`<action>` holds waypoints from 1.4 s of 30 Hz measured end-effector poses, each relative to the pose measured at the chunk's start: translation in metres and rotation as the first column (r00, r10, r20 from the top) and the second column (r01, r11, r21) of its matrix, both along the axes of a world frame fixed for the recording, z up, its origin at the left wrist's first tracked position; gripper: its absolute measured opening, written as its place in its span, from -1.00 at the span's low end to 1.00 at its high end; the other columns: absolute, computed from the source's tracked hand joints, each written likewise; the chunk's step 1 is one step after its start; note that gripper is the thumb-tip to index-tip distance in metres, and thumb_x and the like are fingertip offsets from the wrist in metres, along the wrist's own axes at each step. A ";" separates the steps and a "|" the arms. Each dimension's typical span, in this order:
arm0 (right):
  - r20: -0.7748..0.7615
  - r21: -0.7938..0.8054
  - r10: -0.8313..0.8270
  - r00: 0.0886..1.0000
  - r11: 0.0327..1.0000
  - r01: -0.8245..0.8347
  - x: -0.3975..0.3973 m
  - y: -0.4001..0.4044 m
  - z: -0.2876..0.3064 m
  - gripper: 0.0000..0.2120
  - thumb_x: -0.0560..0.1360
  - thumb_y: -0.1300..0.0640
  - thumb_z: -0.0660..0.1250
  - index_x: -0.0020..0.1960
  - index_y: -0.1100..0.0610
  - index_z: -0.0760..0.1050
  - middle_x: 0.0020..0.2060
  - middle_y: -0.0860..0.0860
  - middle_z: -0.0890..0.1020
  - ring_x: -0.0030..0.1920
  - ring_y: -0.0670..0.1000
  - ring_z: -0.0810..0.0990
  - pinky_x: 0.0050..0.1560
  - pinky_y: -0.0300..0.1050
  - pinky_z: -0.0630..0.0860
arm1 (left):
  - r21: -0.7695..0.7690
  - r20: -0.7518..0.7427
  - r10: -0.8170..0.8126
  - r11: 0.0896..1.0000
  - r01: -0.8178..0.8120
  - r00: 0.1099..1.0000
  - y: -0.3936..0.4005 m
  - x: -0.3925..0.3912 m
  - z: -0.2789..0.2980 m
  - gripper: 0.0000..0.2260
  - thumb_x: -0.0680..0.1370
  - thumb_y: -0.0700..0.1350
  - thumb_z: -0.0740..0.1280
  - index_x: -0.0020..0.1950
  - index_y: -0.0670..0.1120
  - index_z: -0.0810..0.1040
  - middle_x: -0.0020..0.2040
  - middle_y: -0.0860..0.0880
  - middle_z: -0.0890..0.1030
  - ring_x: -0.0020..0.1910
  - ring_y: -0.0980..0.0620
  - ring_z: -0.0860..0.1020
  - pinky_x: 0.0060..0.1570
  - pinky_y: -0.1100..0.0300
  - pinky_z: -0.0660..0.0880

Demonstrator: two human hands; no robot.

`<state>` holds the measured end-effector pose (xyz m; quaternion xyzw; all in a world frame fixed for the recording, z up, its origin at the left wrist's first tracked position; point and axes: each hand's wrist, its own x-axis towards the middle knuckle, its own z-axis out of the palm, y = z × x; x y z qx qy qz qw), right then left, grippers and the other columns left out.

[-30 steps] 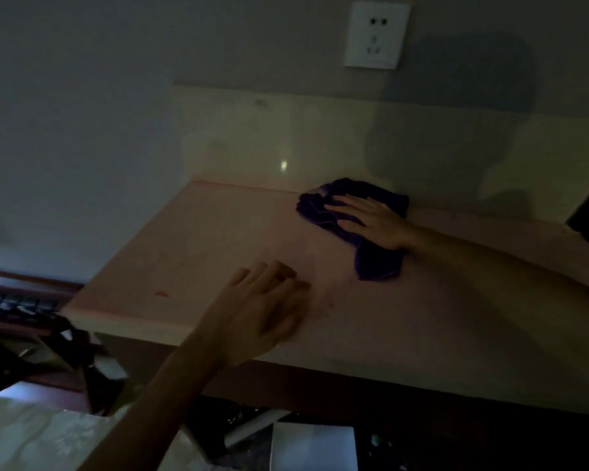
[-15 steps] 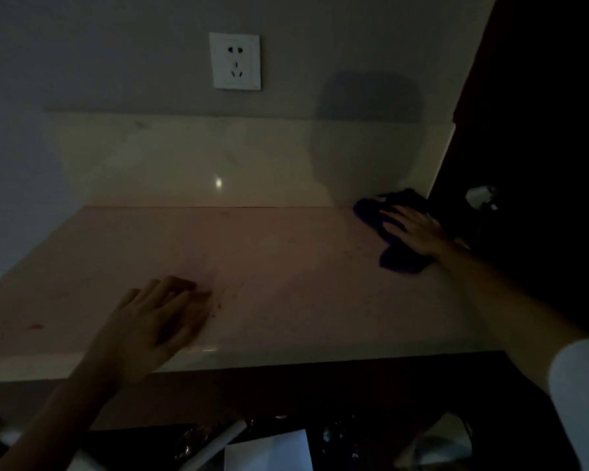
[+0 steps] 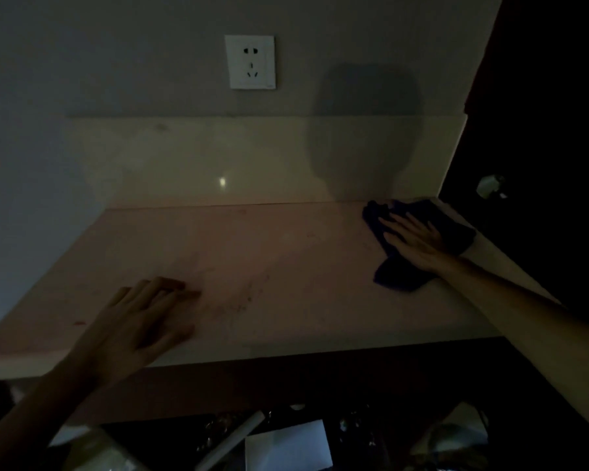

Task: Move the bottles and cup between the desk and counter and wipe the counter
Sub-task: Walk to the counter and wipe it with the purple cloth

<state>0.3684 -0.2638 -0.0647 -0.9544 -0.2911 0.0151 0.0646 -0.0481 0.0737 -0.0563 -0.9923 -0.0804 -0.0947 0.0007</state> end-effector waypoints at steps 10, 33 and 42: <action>0.011 0.034 0.394 0.919 0.918 -0.394 -0.084 0.215 0.002 -0.54 0.63 -0.17 -0.15 0.53 -0.26 0.00 0.56 -0.21 0.03 0.58 -0.05 -0.07 0.54 0.14 -0.16 | 0.012 0.065 -0.001 1.000 0.000 0.998 0.031 -0.015 0.001 -0.58 0.59 0.20 0.11 0.37 0.09 0.48 0.27 0.04 0.49 0.16 0.01 0.53 0.02 0.09 0.38; 0.016 -0.011 0.750 0.661 0.661 -0.750 -0.170 0.325 0.009 -0.52 0.61 -0.24 -0.15 0.53 -0.30 -0.03 0.57 -0.19 -0.01 0.57 -0.07 -0.09 0.53 0.13 -0.17 | 0.072 0.187 0.072 0.994 -0.087 0.980 0.022 -0.014 -0.004 -0.59 0.60 0.15 0.14 0.21 -0.09 0.57 0.07 -0.07 0.52 -0.09 -0.11 0.51 -0.08 0.03 0.43; 0.023 -0.029 0.335 0.942 0.942 -0.334 -0.078 0.071 0.013 -0.55 0.63 -0.18 -0.11 0.51 -0.31 -0.02 0.57 -0.19 0.01 0.57 -0.09 -0.08 0.53 0.16 -0.16 | 0.166 0.121 0.097 0.979 -0.116 0.988 0.005 -0.014 -0.010 -0.36 0.52 0.37 0.02 0.33 -0.04 0.51 0.20 -0.06 0.51 0.09 -0.13 0.53 -0.04 0.01 0.38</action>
